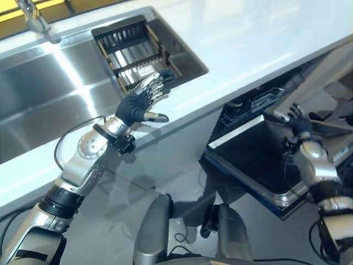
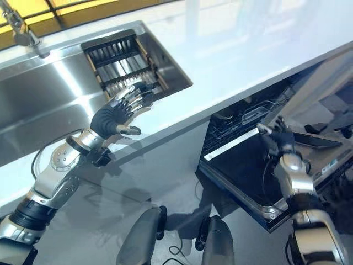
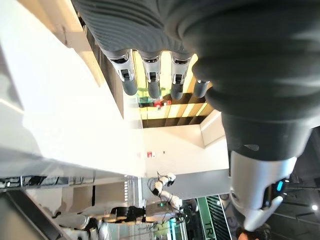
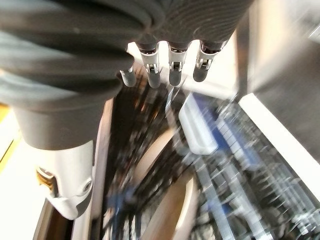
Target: Pick up plates and place into dishwasher.
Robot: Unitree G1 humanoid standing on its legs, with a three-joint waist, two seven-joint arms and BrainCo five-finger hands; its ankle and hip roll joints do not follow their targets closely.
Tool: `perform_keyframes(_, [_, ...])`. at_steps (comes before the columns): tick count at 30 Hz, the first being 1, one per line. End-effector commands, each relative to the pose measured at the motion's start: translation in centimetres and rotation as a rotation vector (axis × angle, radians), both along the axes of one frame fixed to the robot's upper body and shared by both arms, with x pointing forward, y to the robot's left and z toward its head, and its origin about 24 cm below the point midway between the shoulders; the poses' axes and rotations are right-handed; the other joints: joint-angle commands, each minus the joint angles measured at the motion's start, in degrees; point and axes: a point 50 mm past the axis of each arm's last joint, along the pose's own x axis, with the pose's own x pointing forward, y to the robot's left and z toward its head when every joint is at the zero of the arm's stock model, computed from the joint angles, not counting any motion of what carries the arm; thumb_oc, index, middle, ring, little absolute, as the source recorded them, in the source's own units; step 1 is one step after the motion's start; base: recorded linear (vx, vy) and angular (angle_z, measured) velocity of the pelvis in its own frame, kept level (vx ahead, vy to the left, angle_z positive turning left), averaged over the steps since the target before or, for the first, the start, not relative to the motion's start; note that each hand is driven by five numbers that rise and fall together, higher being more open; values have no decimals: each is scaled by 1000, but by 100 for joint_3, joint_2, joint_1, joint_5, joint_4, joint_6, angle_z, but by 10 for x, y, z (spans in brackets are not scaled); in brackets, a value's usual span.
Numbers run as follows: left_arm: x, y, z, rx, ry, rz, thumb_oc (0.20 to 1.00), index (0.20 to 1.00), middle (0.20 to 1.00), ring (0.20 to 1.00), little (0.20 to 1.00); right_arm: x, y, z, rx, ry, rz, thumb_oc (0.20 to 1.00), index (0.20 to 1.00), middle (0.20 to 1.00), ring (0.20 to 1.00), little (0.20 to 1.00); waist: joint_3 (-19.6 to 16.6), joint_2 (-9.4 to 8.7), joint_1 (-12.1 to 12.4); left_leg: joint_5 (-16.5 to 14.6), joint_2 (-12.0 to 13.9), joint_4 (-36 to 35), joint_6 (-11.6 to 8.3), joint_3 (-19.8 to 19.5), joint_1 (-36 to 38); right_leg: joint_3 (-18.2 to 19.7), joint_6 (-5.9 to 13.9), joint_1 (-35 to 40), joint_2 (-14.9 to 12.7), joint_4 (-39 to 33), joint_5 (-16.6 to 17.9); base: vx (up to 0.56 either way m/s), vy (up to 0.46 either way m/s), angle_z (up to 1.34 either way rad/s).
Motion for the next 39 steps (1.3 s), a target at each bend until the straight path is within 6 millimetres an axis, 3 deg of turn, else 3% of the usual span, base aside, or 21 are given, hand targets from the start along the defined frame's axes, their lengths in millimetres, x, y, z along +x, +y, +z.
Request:
perform_keyframes(1, [-10, -2, -35, -62, 83, 37, 1000, 1000, 1000, 1000, 1000, -15, -6, 10, -116, -85, -33, 1000, 1000, 1000, 1000, 1000, -344, 81, -400, -608, 84, -63, 438, 382, 509, 269, -208, 435, 344, -541, 411, 29, 63, -14])
perform_keyframes(7, [-13, 4, -44, -82, 111, 65, 1000, 1000, 1000, 1000, 1000, -48, -13, -2, -146, -139, -222, 1000, 1000, 1000, 1000, 1000, -494, 75, -706, -570, 142, -397, 414, 601, 898, 454, -114, 649, 480, -830, 479, 8, 57, -26])
perform_keyframes(14, [-14, 2, -52, -104, 130, 60, 1000, 1000, 1000, 1000, 1000, -80, -20, -63, 155, -61, -452, 1000, 1000, 1000, 1000, 1000, -433, 186, -783, -626, 120, -362, 453, 696, 881, 550, -131, 575, 530, -793, 439, -16, 14, -17])
perform_keyframes(19, [-11, -2, -47, -99, 118, 40, 1000, 1000, 1000, 1000, 1000, -86, -14, -100, 376, 31, -468, 1000, 1000, 1000, 1000, 1000, -233, 317, -643, -691, 29, -18, 488, 574, 543, 476, -219, 294, 473, -436, 347, -83, -26, -1])
perform_keyframes(24, [-6, -13, -37, -99, 96, -5, 1000, 1000, 1000, 1000, 1000, -70, -3, -116, 566, 62, -371, 1000, 1000, 1000, 1000, 1000, 16, 487, -438, -831, -111, 501, 535, 392, 111, 416, -322, -117, 350, 176, 133, -92, -19, 7])
perform_keyframes(27, [-4, -24, -31, -96, 81, -40, 1000, 1000, 1000, 1000, 1000, -48, 8, -111, 724, 9, -275, 1000, 1000, 1000, 1000, 1000, 139, 589, -324, -889, -201, 802, 566, 334, -169, 393, -371, -415, 275, 528, 33, -108, -19, 14])
perform_keyframes(29, [-2, -30, -28, -94, 75, -60, 1000, 1000, 1000, 1000, 1000, -24, 20, -96, 783, -68, -143, 1000, 1000, 1000, 1000, 1000, 202, 655, -244, -908, -260, 936, 569, 296, -310, 372, -392, -562, 234, 689, -5, -97, -14, 13])
perform_keyframes(32, [-2, -33, -26, -99, 67, -78, 1000, 1000, 1000, 1000, 1000, 14, 46, -63, 868, -204, 111, 1000, 1000, 1000, 1000, 1000, 270, 717, -173, -921, -326, 1097, 549, 252, -462, 331, -418, -699, 163, 852, -45, -63, -6, -9])
perform_keyframes(33, [-2, -34, -26, -100, 66, -84, 1000, 1000, 1000, 1000, 1000, 28, 64, -45, 906, -268, 270, 1000, 1000, 1000, 1000, 1000, 284, 731, -147, -920, -329, 1146, 536, 249, -495, 331, -425, -736, 137, 896, -49, -27, -3, -10])
perform_keyframes(39, [0, -27, -24, -87, 75, -98, 1000, 1000, 1000, 1000, 1000, 65, 107, 32, 959, -496, 678, 1000, 1000, 1000, 1000, 1000, 256, 715, -26, -944, -326, 1273, 503, 214, -575, 251, -374, -819, -6, 1027, -73, 6, -12, -9])
